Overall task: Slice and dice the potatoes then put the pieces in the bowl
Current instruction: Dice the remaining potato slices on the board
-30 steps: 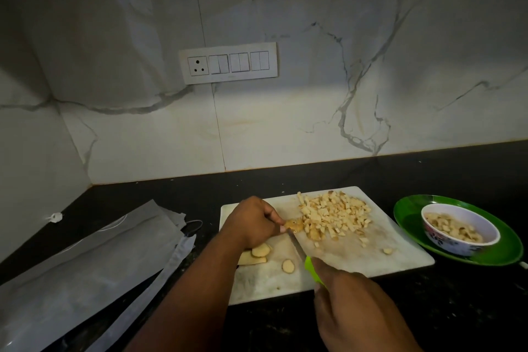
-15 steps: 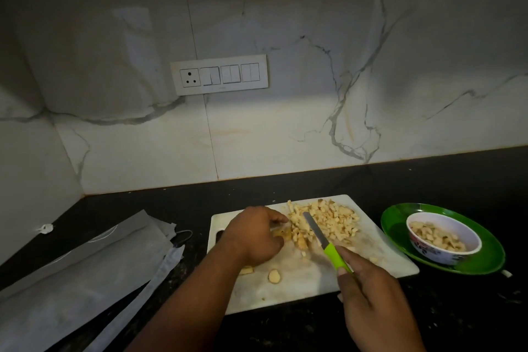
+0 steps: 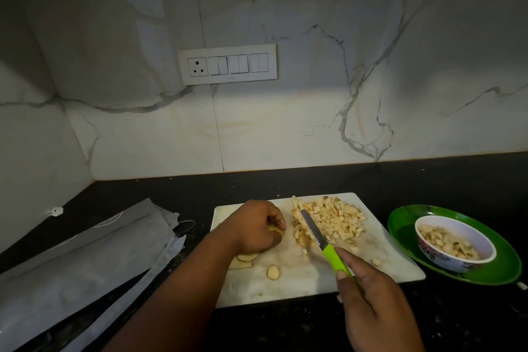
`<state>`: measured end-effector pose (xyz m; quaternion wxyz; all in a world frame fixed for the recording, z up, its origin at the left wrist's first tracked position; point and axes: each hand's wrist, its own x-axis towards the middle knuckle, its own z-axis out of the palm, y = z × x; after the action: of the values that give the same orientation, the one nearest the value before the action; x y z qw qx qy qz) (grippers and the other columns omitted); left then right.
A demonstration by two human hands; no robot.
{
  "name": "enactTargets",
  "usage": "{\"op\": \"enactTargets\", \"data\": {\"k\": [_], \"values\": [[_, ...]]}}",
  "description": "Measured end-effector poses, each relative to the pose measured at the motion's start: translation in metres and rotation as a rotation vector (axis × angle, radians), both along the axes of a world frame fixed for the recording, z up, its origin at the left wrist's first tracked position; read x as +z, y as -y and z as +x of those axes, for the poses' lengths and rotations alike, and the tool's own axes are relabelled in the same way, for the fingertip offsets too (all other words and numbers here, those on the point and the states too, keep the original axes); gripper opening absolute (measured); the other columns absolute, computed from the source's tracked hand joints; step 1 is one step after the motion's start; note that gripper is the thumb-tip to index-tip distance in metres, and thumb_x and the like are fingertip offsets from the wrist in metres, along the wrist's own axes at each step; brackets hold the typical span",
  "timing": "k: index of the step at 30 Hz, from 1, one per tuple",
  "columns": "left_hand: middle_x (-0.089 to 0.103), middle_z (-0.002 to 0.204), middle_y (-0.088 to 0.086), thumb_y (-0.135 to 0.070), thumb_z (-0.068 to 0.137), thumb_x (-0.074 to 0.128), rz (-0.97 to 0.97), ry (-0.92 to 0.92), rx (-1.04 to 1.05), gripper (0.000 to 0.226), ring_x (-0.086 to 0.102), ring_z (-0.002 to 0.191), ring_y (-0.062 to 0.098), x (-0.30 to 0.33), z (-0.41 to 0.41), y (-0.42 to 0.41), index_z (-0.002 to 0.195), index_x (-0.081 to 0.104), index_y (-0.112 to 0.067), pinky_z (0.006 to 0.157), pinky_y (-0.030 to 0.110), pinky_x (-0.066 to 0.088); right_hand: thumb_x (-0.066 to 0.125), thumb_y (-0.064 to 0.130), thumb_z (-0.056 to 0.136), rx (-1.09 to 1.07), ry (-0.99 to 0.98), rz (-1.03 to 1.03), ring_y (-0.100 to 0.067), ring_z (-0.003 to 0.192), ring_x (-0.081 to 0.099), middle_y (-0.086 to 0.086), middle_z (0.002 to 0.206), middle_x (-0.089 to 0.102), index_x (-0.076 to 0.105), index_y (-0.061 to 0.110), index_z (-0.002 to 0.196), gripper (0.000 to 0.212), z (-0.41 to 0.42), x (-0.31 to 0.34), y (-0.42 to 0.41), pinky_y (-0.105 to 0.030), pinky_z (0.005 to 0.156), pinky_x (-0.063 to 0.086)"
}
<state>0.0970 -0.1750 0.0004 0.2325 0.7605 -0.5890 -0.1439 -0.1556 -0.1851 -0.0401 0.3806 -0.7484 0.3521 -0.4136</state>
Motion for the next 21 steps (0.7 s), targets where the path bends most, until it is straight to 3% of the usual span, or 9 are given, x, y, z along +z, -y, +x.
{"op": "enactTargets", "data": {"k": [4,6,9,13,18,21], "values": [[0.072,0.108,-0.017,-0.011,0.085,0.075,-0.007,-0.051,-0.057,0.028,0.066,0.102,-0.001,-0.001,0.010,-0.010,0.106,0.080,-0.029,0.095,0.019,0.054,0.064,0.013,0.093,0.021,0.026,0.010,0.027,0.115,0.038,0.027,0.127,0.060,0.070,0.036,0.121,0.037,0.000,-0.002,0.000,-0.003,0.099,0.028],[0.071,0.115,-0.018,-0.023,0.086,0.081,-0.051,-0.061,-0.026,0.032,0.064,0.105,-0.005,0.001,0.009,-0.012,0.118,0.077,-0.029,0.096,0.016,0.051,0.065,0.013,0.092,0.020,0.033,0.011,0.019,0.121,0.043,0.026,0.127,0.061,0.071,0.037,0.120,0.037,0.000,-0.002,-0.001,-0.012,0.105,0.033],[0.067,0.119,-0.016,-0.043,0.082,0.085,-0.021,0.068,0.093,0.046,0.062,0.105,0.000,0.005,0.006,-0.012,0.124,0.073,-0.029,0.093,0.021,0.051,0.066,0.014,0.092,0.013,-0.008,-0.020,0.004,0.131,0.045,0.025,0.131,0.059,0.071,0.036,0.121,0.037,-0.002,-0.003,-0.001,-0.025,0.112,0.038],[0.070,0.106,-0.018,-0.038,0.085,0.084,0.018,0.053,0.104,0.028,0.065,0.096,0.003,0.000,0.005,-0.008,0.111,0.079,-0.030,0.088,0.022,0.055,0.066,0.019,0.091,0.022,-0.066,-0.055,0.006,0.125,0.047,0.034,0.125,0.057,0.070,0.039,0.121,0.036,-0.002,-0.001,-0.001,0.006,0.093,0.026],[0.071,0.101,-0.019,-0.034,0.084,0.086,-0.001,-0.002,0.045,0.024,0.064,0.093,0.001,0.002,0.011,-0.014,0.106,0.081,-0.031,0.086,0.020,0.056,0.064,0.026,0.092,0.031,-0.179,-0.121,0.009,0.124,0.040,0.049,0.123,0.036,0.063,0.042,0.129,0.040,0.000,0.001,-0.003,0.010,0.088,0.019],[0.073,0.099,-0.020,-0.032,0.080,0.090,-0.006,-0.051,0.049,0.026,0.067,0.094,0.001,0.002,0.015,-0.017,0.105,0.081,-0.031,0.087,0.020,0.058,0.052,0.037,0.097,0.074,-0.377,-0.164,0.002,0.136,0.037,0.043,0.134,0.032,0.045,0.052,0.139,0.045,0.004,0.013,-0.005,0.009,0.090,0.013]]}}
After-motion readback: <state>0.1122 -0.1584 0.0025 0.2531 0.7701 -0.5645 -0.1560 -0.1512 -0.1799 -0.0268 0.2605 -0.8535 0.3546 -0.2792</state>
